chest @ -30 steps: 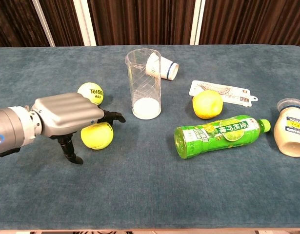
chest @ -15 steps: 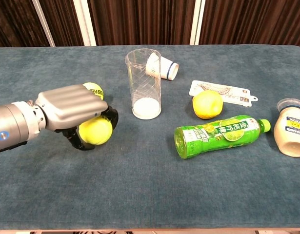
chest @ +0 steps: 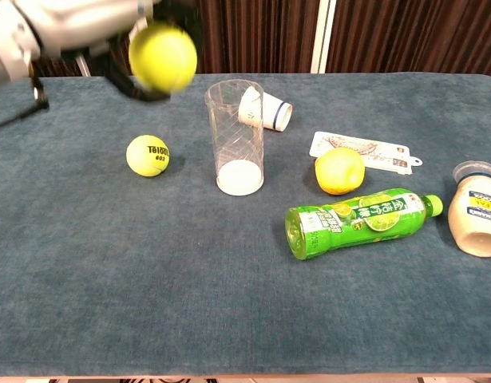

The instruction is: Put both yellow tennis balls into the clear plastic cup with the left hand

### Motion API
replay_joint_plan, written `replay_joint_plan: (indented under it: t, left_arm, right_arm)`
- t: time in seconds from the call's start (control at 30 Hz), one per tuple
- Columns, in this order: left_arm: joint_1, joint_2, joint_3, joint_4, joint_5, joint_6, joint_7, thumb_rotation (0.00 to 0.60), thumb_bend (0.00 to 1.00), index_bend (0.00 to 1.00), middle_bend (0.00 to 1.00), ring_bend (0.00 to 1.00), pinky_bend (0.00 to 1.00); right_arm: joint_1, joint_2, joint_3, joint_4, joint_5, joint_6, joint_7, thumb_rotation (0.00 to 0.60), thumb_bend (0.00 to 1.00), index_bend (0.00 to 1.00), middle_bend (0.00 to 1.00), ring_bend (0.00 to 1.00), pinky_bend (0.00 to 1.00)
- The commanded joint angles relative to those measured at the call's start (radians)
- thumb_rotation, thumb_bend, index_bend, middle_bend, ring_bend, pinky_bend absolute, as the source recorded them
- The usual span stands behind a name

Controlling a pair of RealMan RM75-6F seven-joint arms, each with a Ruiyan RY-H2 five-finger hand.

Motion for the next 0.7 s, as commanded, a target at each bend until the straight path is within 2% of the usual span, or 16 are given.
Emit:
replay_joint_plan:
  t: [0.03, 0.33, 0.53, 0.7]
  left_arm:
    - [-0.032, 0.016, -0.040, -0.007, -0.031, -0.019, 0.042, 0.600, 0.37, 0.46, 0.50, 0.45, 0.67]
    - [-0.134, -0.034, -0.110, 0.026, -0.244, -0.098, 0.246, 0.600, 0.36, 0.46, 0.50, 0.45, 0.67]
    - [-0.192, -0.098, -0.110, 0.087, -0.326, -0.115, 0.318, 0.600, 0.35, 0.45, 0.50, 0.45, 0.67]
    - [-0.221, -0.157, -0.102, 0.148, -0.348, -0.113, 0.301, 0.600, 0.33, 0.45, 0.49, 0.45, 0.67]
  right_arm:
    - [0.001, -0.002, -0.001, 0.000, 0.004, -0.005, -0.005, 0.600, 0.34, 0.03, 0.08, 0.12, 0.07]
    - [0.005, -0.004, -0.002, 0.000, 0.021, -0.019, -0.019, 0.600, 0.34, 0.03, 0.08, 0.12, 0.07]
    - [0.005, -0.001, 0.000, -0.001, 0.023, -0.017, -0.017, 0.600, 0.34, 0.03, 0.08, 0.12, 0.07]
    - [0.001, 0.005, 0.004, -0.003, 0.025, -0.008, -0.008, 0.600, 0.34, 0.03, 0.08, 0.12, 0.07]
